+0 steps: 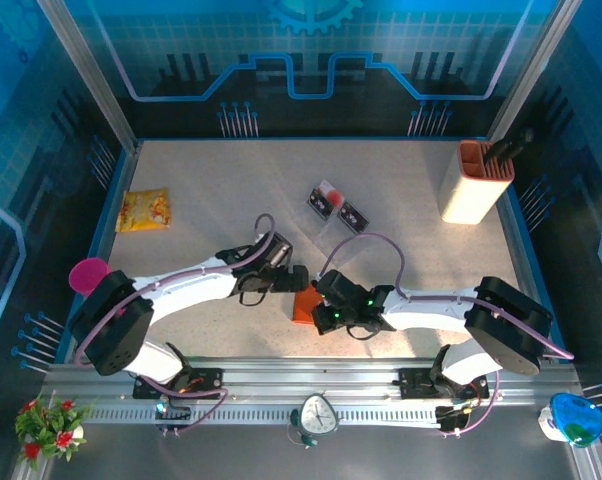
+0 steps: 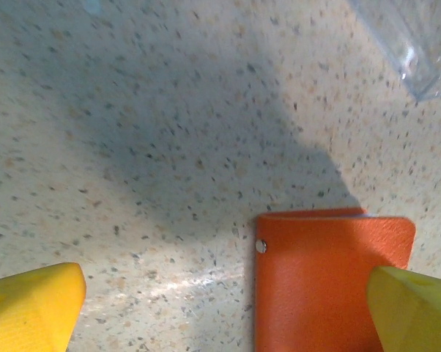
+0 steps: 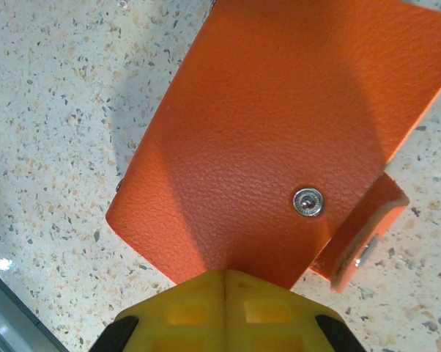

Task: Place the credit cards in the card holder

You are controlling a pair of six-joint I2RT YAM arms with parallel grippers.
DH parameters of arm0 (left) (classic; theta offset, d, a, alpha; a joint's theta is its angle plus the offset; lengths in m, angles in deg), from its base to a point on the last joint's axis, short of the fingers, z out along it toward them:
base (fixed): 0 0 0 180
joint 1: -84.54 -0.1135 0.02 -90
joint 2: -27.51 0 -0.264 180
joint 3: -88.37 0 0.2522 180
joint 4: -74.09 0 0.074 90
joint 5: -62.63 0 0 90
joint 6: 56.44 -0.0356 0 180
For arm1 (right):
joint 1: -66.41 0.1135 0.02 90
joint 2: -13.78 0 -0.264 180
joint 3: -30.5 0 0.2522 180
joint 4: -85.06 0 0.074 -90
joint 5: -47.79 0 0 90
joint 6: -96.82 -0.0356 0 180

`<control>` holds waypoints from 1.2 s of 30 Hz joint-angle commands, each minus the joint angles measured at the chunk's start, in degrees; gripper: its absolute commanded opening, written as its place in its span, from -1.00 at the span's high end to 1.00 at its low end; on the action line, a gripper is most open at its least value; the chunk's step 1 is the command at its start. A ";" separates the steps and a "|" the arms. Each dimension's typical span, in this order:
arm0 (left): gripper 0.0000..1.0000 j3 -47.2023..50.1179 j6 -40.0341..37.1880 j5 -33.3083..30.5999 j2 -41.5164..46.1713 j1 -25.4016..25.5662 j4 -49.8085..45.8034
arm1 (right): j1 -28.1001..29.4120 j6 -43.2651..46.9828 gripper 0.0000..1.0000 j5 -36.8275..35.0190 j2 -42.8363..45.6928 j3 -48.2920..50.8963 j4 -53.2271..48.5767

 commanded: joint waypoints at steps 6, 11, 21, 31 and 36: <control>-0.98 1.40 -0.26 -1.59 -1.98 3.00 -1.75 | -0.61 -1.35 1.00 -1.13 1.19 1.53 0.17; -0.98 2.93 0.49 -1.69 -1.69 4.03 -1.52 | -0.65 -1.61 1.00 -1.06 1.33 1.93 0.38; -0.99 4.43 1.20 -3.34 -3.05 6.20 -1.94 | -0.74 -1.80 1.00 -0.56 1.82 1.72 0.35; -0.99 0.36 2.34 -12.64 -8.04 9.15 -11.25 | -8.78 -1.16 1.00 0.07 14.00 2.74 -6.88; -0.98 -0.58 2.78 -14.28 -9.24 10.40 -12.40 | -11.89 0.95 0.70 1.93 14.69 0.85 -11.62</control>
